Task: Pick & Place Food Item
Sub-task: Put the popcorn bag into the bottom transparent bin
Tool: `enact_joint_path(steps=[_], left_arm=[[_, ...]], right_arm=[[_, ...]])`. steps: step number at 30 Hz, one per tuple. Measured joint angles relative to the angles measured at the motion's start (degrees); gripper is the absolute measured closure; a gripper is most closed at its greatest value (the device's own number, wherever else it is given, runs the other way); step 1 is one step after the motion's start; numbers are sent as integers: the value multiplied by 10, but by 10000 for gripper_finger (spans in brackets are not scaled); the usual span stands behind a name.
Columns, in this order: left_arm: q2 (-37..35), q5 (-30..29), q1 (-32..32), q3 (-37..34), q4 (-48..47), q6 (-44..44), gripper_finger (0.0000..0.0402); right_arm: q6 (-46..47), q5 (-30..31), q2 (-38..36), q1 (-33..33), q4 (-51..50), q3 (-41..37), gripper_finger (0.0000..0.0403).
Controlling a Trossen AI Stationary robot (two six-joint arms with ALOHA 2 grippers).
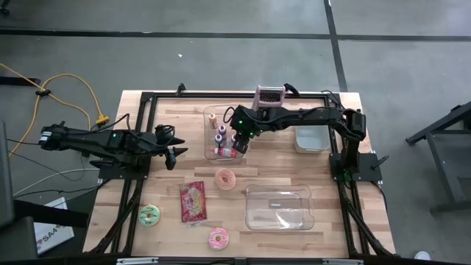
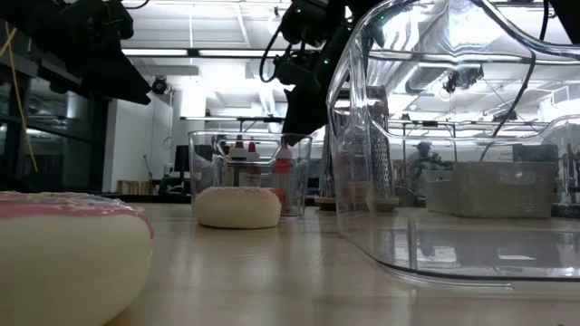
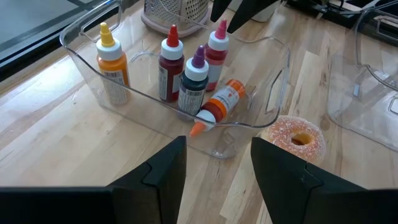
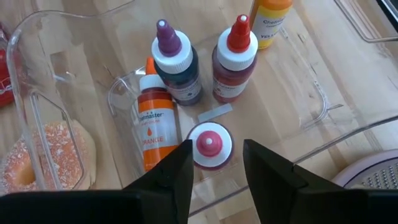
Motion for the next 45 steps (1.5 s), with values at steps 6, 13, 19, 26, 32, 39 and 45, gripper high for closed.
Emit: enact_joint_path(steps=[6, 13, 19, 26, 32, 39, 45], left_arm=[[0, 0, 0, 0, 0, 0, 228], [0, 0, 0, 0, 0, 0, 228], [0, 0, 0, 0, 0, 0, 228], [0, 0, 0, 0, 1, 0, 228], [0, 0, 0, 0, 2, 0, 228], [0, 0, 0, 0, 2, 0, 228], [0, 0, 0, 0, 2, 0, 228]], right_arm=[[0, 1, -3, 0, 5, 0, 277], [-42, 2, -43, -6, 9, 0, 277], [-77, 33, -95, 5, 2, 0, 277], [-91, 64, -130, 38, -37, 0, 277], [-90, 88, -133, 64, -54, 0, 277], [-90, 91, -133, 82, -53, 0, 277], [-90, 91, -133, 97, -52, 0, 277]])
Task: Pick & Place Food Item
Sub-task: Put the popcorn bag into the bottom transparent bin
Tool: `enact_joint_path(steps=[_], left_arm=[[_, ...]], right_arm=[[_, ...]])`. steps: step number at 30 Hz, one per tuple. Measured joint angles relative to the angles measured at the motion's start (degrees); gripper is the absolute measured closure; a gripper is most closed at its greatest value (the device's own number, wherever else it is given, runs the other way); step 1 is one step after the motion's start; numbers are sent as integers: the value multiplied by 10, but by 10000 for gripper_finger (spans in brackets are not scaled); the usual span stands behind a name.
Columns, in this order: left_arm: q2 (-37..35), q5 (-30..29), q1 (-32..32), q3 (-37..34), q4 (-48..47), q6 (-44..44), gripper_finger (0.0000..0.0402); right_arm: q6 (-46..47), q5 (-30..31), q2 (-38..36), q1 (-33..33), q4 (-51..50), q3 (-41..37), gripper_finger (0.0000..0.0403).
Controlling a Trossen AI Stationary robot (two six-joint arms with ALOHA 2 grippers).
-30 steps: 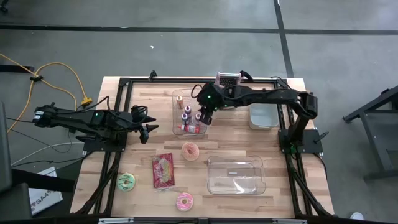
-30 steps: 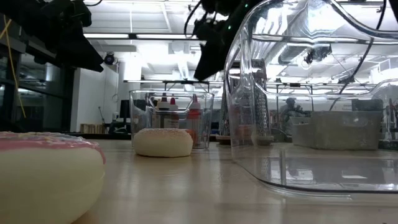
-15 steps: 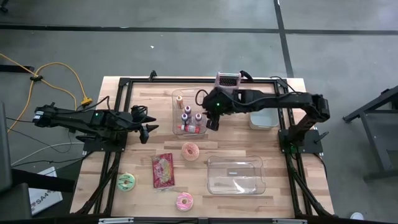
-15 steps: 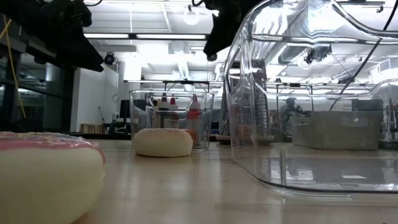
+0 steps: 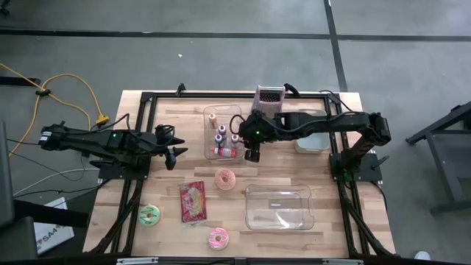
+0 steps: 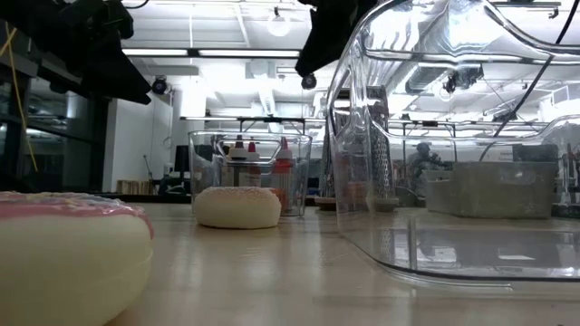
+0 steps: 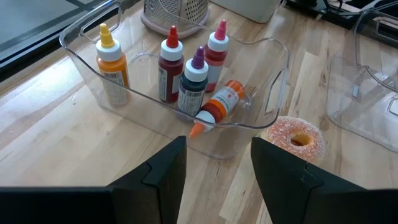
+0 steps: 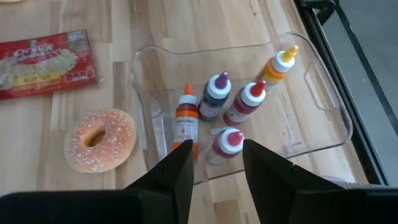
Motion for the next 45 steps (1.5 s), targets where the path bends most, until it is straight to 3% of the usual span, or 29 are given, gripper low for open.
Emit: enact_joint_path(steps=[13, 30, 42, 45], left_arm=[[0, 0, 0, 0, 0, 0, 228], [0, 0, 0, 0, 0, 0, 228], [0, 0, 0, 0, 0, 0, 228], [0, 0, 0, 0, 0, 0, 228]], right_arm=[[56, 2, 0, 31, -49, 0, 277], [178, 71, -4, 86, -134, 0, 277], [246, 112, -13, 167, -117, -1, 277], [244, 112, -16, 183, -52, -20, 277]])
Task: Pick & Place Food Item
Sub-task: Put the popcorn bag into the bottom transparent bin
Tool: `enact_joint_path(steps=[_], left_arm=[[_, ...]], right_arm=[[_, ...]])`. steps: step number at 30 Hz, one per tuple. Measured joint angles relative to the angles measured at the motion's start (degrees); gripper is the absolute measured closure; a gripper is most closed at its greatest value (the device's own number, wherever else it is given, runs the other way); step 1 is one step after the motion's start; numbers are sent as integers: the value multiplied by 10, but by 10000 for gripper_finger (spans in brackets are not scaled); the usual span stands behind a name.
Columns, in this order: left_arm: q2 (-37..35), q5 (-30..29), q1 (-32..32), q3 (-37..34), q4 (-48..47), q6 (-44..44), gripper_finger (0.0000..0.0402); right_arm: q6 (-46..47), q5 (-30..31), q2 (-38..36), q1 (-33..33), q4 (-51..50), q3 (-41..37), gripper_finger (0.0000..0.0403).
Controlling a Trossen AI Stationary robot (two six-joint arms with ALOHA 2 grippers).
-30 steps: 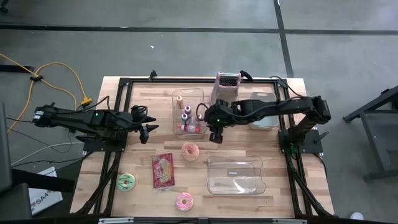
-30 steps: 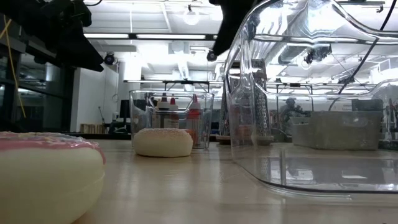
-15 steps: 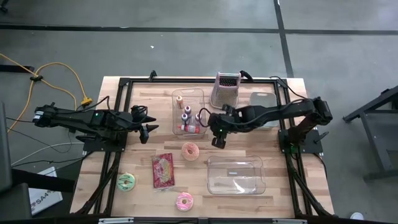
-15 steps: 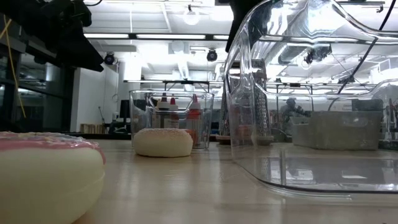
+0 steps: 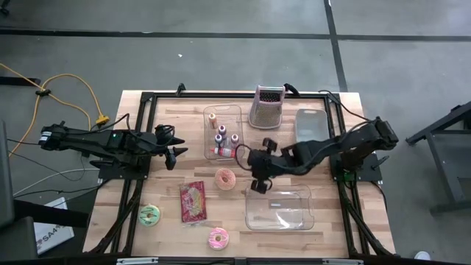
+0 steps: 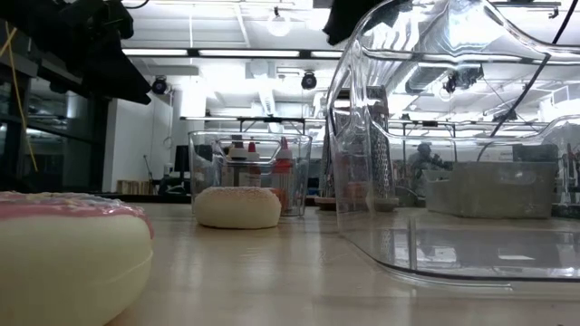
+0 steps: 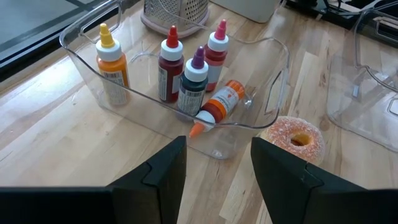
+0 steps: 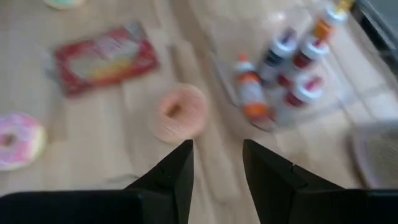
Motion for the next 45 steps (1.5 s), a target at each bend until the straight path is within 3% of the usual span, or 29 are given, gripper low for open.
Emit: enact_joint_path(steps=[7, 14, 23, 45], left_arm=[[0, 0, 0, 0, 0, 0, 228], [0, 0, 0, 0, 0, 0, 228], [0, 0, 0, 0, 0, 0, 228], [0, 0, 0, 0, 61, 0, 228]], right_arm=[[-50, -40, 1, 14, 182, -60, 277], [-106, -89, 22, 13, 286, -84, 277], [-138, -174, 77, 6, 344, -84, 277], [-165, -174, 91, -10, 363, -85, 277]])
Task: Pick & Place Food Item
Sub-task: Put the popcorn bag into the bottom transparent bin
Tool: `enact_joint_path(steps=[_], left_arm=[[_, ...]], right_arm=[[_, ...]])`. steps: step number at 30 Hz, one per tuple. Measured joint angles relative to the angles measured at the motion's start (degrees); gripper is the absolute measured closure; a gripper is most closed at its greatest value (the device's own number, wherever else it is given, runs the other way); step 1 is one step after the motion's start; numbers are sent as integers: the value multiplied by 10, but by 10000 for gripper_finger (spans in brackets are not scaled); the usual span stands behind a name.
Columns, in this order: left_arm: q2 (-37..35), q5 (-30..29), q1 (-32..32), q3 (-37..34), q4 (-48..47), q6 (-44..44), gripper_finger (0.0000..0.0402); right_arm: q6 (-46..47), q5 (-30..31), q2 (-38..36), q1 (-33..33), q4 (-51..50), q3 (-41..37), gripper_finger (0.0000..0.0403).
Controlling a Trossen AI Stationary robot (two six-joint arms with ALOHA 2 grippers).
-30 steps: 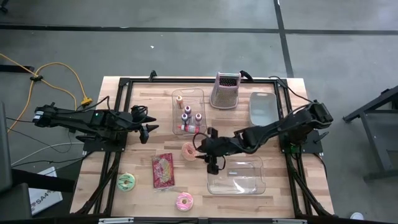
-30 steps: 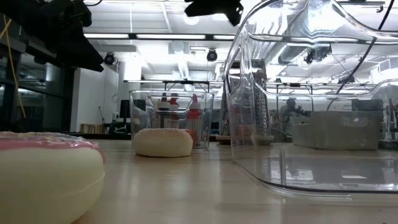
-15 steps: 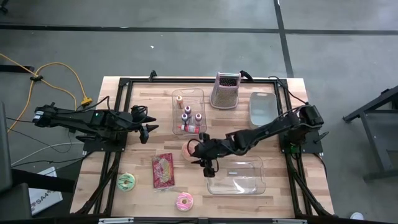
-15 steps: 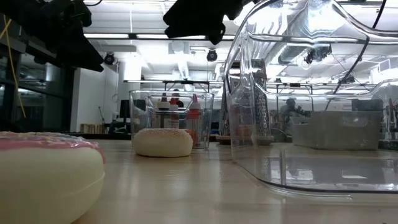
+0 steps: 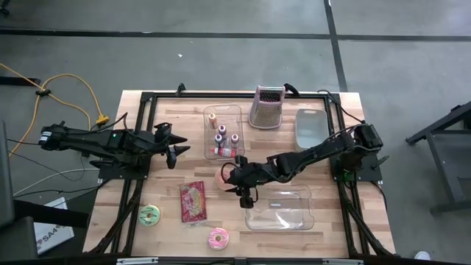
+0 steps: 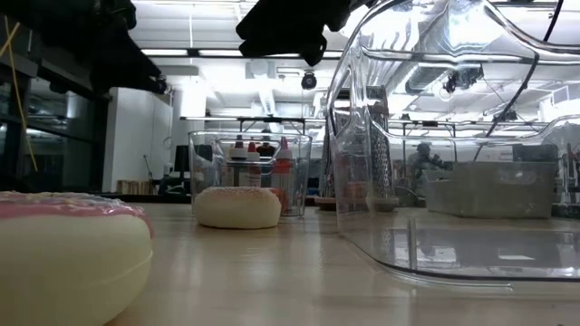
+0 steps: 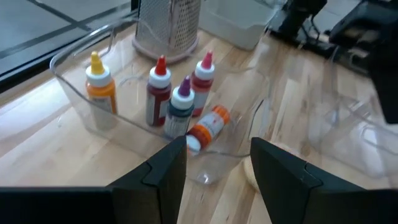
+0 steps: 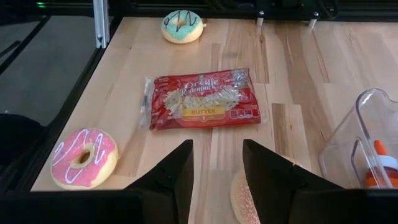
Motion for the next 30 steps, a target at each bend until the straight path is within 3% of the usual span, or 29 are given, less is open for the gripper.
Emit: enact_joint_path(steps=[10, 24, 30], left_arm=[[0, 2, 0, 0, 8, -3, 228], [0, 192, -1, 0, 7, -83, 228], [5, 227, -3, 0, 7, -125, 228]], right_arm=[[0, 1, 0, 0, 7, 0, 277], [1, 1, 0, 0, 7, 0, 277], [1, 1, 0, 0, 7, 0, 277]])
